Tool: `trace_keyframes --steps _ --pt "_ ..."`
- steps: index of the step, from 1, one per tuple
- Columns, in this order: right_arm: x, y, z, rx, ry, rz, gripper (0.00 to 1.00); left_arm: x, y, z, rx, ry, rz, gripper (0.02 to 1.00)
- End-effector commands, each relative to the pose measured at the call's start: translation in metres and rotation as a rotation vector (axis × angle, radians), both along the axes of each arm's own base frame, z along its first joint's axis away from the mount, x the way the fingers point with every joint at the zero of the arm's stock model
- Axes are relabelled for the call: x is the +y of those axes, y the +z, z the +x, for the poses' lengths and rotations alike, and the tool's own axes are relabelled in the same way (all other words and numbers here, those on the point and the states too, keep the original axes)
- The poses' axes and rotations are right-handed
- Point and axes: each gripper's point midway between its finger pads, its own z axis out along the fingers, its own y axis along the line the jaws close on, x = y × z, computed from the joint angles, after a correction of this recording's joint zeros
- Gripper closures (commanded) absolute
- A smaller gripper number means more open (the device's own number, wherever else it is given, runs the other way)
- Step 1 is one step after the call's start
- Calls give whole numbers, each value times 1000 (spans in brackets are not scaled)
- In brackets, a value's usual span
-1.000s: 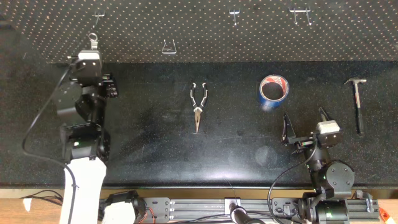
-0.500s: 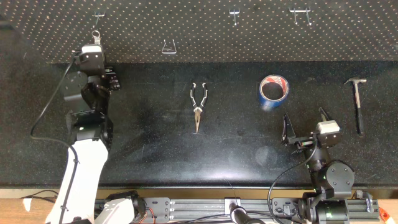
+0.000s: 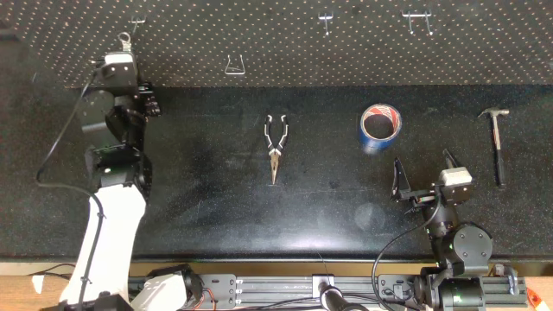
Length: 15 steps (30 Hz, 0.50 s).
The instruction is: Place Tools Onto Pegboard
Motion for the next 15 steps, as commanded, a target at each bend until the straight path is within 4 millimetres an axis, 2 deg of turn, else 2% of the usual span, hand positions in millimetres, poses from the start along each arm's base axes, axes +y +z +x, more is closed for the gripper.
trace_keyframes --steps 1,9,11,12,13,15 --pt "1 -1 0 0 6 -11 42 -7 14 11 -37 -55 -15 989" --pt "1 -1 0 0 6 -11 42 -7 3 15 -9 -59 -23 989" --pt "1 -1 0 0 6 -11 42 2 -1 15 0 -32 -22 991" --pt "1 -1 0 0 6 -11 42 7 -5 14 8 -20 -23 956" --pt "1 -1 0 0 6 -11 42 10 -5 14 10 -11 -23 728" --pt "1 -1 0 0 6 -11 42 11 -5 14 11 -7 -22 415"
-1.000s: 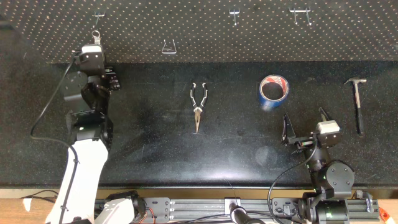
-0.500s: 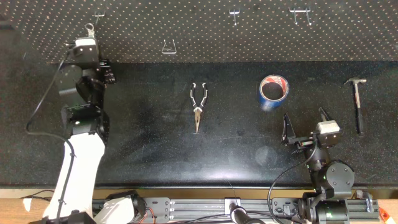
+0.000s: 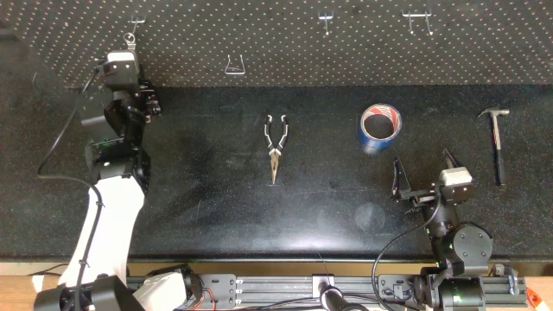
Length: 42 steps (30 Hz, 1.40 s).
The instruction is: Place Tools Onto Pegboard
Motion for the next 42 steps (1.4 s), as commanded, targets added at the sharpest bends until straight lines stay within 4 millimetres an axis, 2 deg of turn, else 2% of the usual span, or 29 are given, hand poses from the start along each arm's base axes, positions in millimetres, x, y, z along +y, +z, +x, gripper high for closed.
trace_keyframes --steps 1,2,3,5,7,10,11,12,14,16,18,21,23,24,26,28,29,30,32,34,38,42 --pt "1 -1 0 -1 6 -11 42 9 12 5 -26 26 6 235" --pt "1 -1 0 -1 6 -11 42 9 12 5 -25 26 6 95" --pt "1 -1 0 -1 6 -11 42 9 12 5 -27 24 6 23" --pt "1 -1 0 -1 6 -11 42 7 11 -2 -1 23 -1 23" --pt "1 -1 0 -1 6 -11 42 3 9 -18 52 24 -12 23" --pt "1 -1 0 -1 6 -11 42 -8 36 -53 46 10 -16 23" --pt "1 -1 0 -1 6 -11 42 -11 52 -64 11 9 -9 25" --pt "1 -1 0 -1 6 -11 42 -16 69 -84 -22 4 -2 23" --pt "1 -1 0 -1 6 -11 42 -21 79 -106 -33 6 3 23" --pt "1 -1 0 -1 6 -11 42 -29 86 -116 -51 -23 1 23" --pt "1 -1 0 -1 6 -11 42 -31 65 -127 40 -19 -21 23" --pt "1 -1 0 -1 6 -11 42 -38 62 -125 34 -5 -196 23" --pt "1 -1 0 -1 6 -11 42 -42 51 -127 80 -12 -218 23" --pt "1 -1 0 -1 6 -11 42 -49 39 -131 136 -24 -226 23" --pt "1 -1 0 -1 6 -11 42 -67 29 -133 184 -57 -235 23" --pt "1 -1 0 -1 6 -11 42 -74 15 -139 240 23 -277 20" --pt "1 -1 0 -1 6 -11 42 -85 6 -140 280 21 -284 23" --pt "1 -1 0 -1 6 -11 42 -103 -4 -138 328 -37 -275 23" --pt "1 -1 0 -1 6 -11 40 -146 -31 -136 448 -107 -327 23" --pt "1 -1 0 -1 6 -11 42 -192 -57 -145 583 -205 -385 23" --pt "1 -1 0 -1 6 -11 42 -235 -78 -160 686 -323 -334 23" --pt "1 -1 0 -1 6 -11 42 -244 -101 -155 772 -248 -347 23"
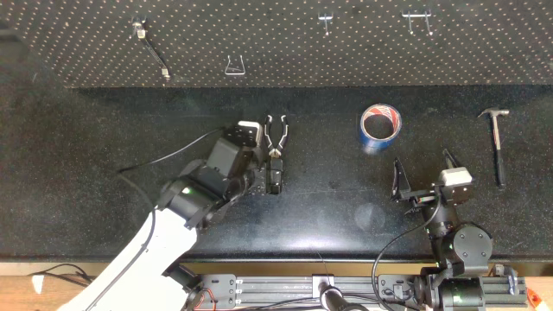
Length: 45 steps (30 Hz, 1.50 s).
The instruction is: Place Tools Onto Pegboard
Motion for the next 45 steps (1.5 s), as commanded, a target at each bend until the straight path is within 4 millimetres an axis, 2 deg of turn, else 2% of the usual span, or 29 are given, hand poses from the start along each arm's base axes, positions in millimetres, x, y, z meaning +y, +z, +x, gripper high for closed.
trace_keyframes --steps 1,4,6,8,10,12,15,20,24,26,36,44,45 --pt "1 -1 0 1 6 -11 42 -11 -9 19 63 66 10 25" --pt "1 -1 0 1 6 -11 45 -18 -3 53 67 100 90 23" --pt "1 -1 0 1 6 -11 42 -29 -3 78 69 112 112 23" --pt "1 -1 0 1 6 -11 45 -37 -10 92 85 117 122 23" --pt "1 -1 0 1 6 -11 42 -36 -24 98 121 159 133 23" --pt "1 -1 0 1 6 -11 42 -25 -40 95 183 216 155 23" --pt "1 -1 0 1 6 -11 42 -14 -45 93 213 274 168 23" --pt "1 -1 0 1 6 -11 42 -10 -54 94 221 278 198 23" --pt "1 -1 0 1 6 -11 42 -12 -66 97 229 248 217 23" --pt "1 -1 0 1 6 -11 42 -22 -69 100 222 169 200 23" --pt "1 -1 0 1 6 -11 42 -24 -94 101 254 138 227 23" --pt "1 -1 0 1 6 -11 42 -28 -94 104 244 135 210 20" --pt "1 -1 0 1 6 -11 45 -28 -94 104 244 135 210 53"
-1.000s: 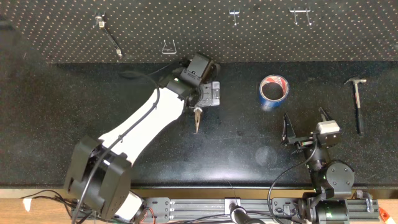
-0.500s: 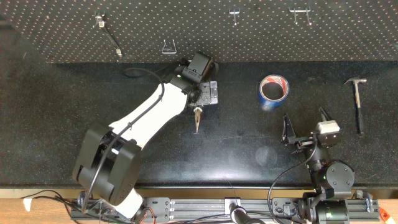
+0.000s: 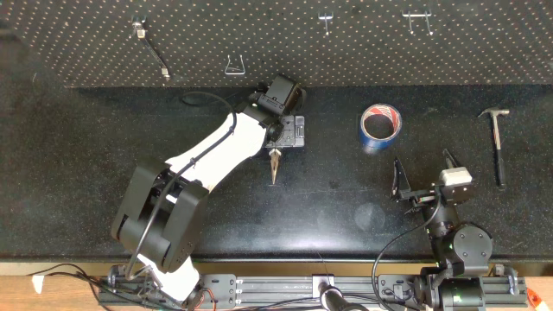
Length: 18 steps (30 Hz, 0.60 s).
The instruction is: Place Tools Onto Pegboard
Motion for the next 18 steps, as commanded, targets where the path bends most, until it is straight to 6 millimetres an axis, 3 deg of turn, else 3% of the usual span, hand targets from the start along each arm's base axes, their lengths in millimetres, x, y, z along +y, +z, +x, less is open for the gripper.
trace_keyframes --steps 1,3,6,11,18 --pt "1 -1 -1 0 6 -11 42 -4 1 5 -2 -11 -13 95" --pt "1 -1 -1 0 6 -11 45 -4 1 5 -2 -11 -13 226" --pt "1 -1 -1 0 6 -11 42 -4 1 5 -2 -11 -13 290" --pt "1 -1 -1 0 6 -11 40 -4 1 5 -2 -11 -12 503" --pt "1 -1 -1 0 6 -11 42 -4 0 5 -2 -11 -12 573"
